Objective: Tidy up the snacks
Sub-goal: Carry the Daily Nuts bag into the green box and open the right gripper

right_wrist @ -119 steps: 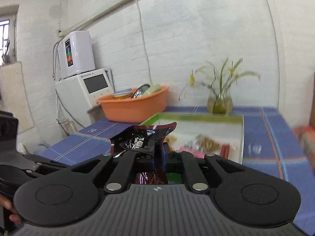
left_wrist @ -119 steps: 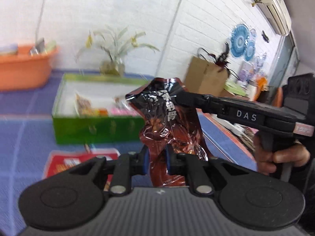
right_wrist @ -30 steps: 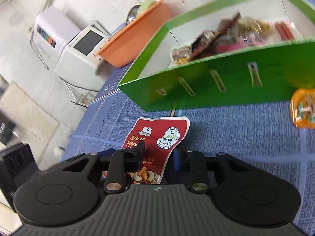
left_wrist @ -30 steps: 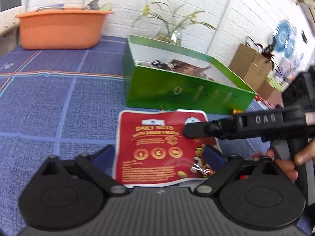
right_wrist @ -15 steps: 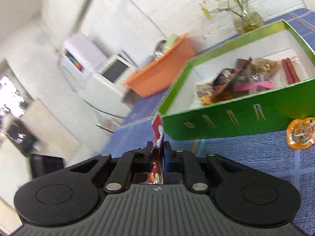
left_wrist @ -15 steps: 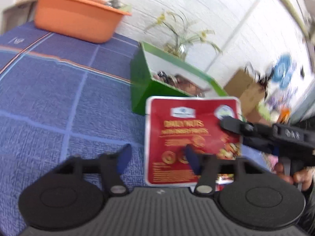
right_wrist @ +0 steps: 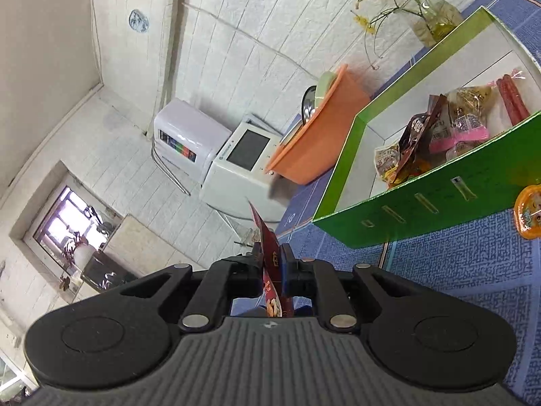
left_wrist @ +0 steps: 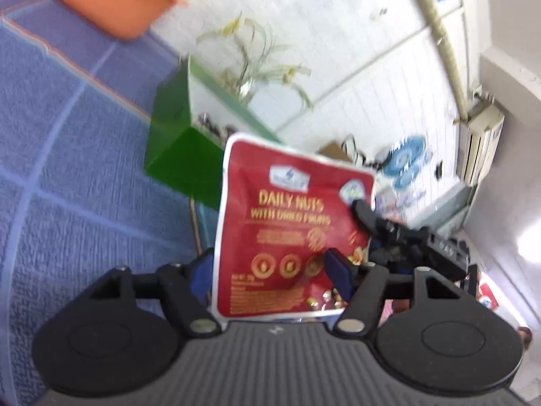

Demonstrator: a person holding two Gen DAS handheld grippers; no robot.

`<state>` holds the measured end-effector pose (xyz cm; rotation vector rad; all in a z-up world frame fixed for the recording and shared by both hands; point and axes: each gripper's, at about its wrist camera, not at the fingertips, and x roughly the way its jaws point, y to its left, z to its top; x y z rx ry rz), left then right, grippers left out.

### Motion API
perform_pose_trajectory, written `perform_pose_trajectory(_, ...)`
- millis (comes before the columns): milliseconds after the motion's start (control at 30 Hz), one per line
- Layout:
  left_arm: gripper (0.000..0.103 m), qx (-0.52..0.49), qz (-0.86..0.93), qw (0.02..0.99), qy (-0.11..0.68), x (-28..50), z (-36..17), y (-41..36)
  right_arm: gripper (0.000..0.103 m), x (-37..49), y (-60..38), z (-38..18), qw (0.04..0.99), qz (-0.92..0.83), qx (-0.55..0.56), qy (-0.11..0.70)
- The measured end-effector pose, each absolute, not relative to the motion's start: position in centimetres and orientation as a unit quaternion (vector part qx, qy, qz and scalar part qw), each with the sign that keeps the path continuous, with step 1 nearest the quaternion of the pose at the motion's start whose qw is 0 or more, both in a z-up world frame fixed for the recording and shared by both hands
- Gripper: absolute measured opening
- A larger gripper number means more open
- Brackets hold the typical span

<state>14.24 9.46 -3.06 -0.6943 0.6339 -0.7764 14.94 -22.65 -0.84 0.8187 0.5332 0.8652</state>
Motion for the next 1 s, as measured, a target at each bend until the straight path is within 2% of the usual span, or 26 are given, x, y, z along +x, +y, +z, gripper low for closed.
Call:
perform_pose_trajectory(67, 0.017, -0.300, -0.347, 0.842, 0.283, 13.5, -2.1, 9.1, 0.018, 14.6, -23.2, -0.3, 0.821, 0.383, 0.353, 0.233)
perform_pose_trajectory(133, 0.016, -0.282, -0.324, 0.855, 0.290, 13.3, -1.3, 8.4, 0.018, 14.4, -22.9, 0.4, 0.850, 0.363, 0.305, 0.230)
perform_pose_trajectory(300, 0.013, -0.153, -0.268, 0.910, 0.276, 12.2, 0.5, 4.4, 0.019, 13.9, -21.2, 1.6, 0.892, 0.332, 0.217, 0.216)
perform_pose_trajectory(633, 0.013, -0.056, -0.236, 0.943, 0.227, 13.5, 4.0, 1.7, 0.022, 13.3, -20.3, 4.2, 0.946, 0.284, 0.091, 0.130)
perform_pose_trajectory(767, 0.013, -0.031, -0.221, 0.953, 0.206, 15.2, 5.6, 0.5, 0.023, 14.4, -20.3, 5.3, 0.958, 0.259, 0.074, 0.095)
perform_pose_trajectory(1000, 0.013, 0.002, -0.201, 0.962, 0.185, 18.2, 6.3, -2.3, 0.024, 17.1, -21.4, 5.5, 0.970, 0.212, 0.089, 0.083)
